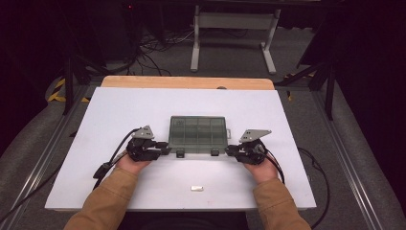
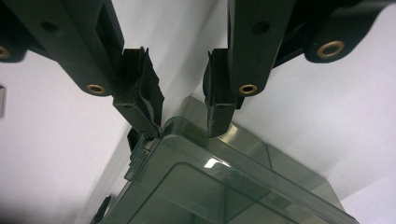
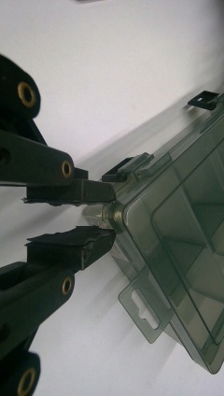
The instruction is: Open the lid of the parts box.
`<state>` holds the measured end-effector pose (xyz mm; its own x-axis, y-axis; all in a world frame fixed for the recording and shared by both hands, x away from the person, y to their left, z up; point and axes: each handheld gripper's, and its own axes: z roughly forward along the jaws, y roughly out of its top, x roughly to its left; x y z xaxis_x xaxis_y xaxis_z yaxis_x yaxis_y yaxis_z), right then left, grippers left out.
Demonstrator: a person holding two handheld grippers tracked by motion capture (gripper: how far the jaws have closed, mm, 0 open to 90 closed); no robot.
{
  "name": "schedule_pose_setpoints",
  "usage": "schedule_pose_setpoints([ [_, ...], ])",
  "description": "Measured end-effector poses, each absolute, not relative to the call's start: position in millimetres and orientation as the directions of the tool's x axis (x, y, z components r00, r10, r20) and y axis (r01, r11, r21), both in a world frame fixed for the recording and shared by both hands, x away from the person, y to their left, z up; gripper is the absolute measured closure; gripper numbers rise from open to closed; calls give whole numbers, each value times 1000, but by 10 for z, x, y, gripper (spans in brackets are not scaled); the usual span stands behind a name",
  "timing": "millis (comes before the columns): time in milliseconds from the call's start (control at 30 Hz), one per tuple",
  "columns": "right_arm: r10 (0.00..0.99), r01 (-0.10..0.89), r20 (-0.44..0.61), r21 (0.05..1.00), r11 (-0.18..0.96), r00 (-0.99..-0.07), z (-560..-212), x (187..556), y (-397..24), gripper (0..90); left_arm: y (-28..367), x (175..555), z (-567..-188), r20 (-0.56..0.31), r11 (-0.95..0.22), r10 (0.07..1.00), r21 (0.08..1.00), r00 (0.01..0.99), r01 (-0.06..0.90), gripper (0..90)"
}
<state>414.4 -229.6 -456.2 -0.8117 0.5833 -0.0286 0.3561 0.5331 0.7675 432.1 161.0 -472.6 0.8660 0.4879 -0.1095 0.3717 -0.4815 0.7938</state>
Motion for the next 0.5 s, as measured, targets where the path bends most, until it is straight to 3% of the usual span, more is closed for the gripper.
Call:
schedule_pose_setpoints([
  [500,583,348,-30,777,524,-812,-4552,4141,-2298,757,1615,4326,-4725,-117,-478,487,794,865,376,667],
])
